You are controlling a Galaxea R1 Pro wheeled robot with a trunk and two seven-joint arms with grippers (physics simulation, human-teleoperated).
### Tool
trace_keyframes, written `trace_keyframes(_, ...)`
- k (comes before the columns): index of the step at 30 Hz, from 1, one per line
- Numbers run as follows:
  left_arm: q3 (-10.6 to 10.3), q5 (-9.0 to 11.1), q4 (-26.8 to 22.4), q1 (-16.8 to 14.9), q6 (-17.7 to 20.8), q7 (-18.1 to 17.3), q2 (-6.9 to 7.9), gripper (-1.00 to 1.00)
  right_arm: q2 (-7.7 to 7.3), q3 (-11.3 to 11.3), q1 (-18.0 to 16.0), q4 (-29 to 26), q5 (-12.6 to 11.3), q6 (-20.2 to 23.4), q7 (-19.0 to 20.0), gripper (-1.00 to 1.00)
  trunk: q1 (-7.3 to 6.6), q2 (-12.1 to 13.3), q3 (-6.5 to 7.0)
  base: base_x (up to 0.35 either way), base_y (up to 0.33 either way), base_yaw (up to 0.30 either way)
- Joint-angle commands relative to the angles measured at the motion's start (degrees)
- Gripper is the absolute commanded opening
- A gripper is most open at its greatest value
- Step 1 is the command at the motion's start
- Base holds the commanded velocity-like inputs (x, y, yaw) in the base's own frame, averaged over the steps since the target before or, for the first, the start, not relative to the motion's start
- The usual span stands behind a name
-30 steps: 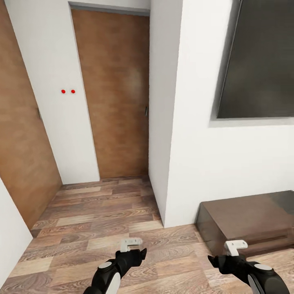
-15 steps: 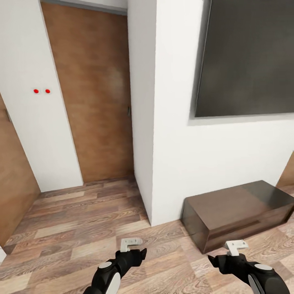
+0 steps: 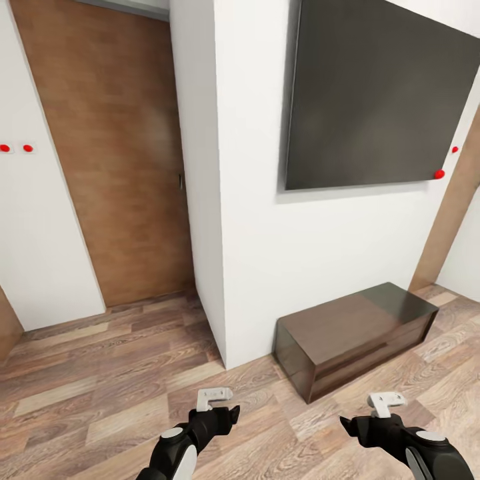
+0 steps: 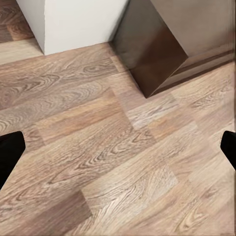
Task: In the bedroom, move the book from the bed onto either nightstand, and place the two sandals side by side next to the bed.
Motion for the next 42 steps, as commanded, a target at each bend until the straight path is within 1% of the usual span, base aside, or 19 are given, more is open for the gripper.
trace_keyframes(1,-0.1,0.61,-0.1,-0.03,0.23,0.56,0.01,1.0,-0.01,-0.07,-0.05,-0.04,-0.02,0.28,0.2,1.0,0.0,-0.04,-0.06,0.0,0.0,-0.267)
trace_keyframes(8,-0.13,0.53,-0.1,-0.04,0.23,0.75,0.0,1.0,-0.02,-0.11,-0.05,-0.04,-0.02,0.28,0.2,1.0,0.0,-0.04,-0.06,0.017,-0.022,-0.267)
trace_keyframes(15,-0.16,0.41,-0.1,-0.04,0.24,0.85,0.0,1.0,-0.02,-0.13,-0.05,-0.04,-0.02,0.28,0.2,1.0,0.0,-0.04,-0.06,0.103,-0.159,-0.267)
trace_keyframes(34,-0.22,0.17,-0.1,-0.03,0.3,1.17,-0.08,1.0,0.02,-0.16,-0.05,0.03,-0.02,0.28,0.2,1.0,0.0,-0.04,-0.06,0.148,-0.268,-0.268)
trace_keyframes(42,-0.22,0.16,-0.1,-0.03,0.31,1.2,-0.09,1.0,-0.01,-0.21,-0.09,0.04,-0.02,0.31,0.2,1.0,0.0,-0.04,-0.06,0.061,-0.314,-0.268)
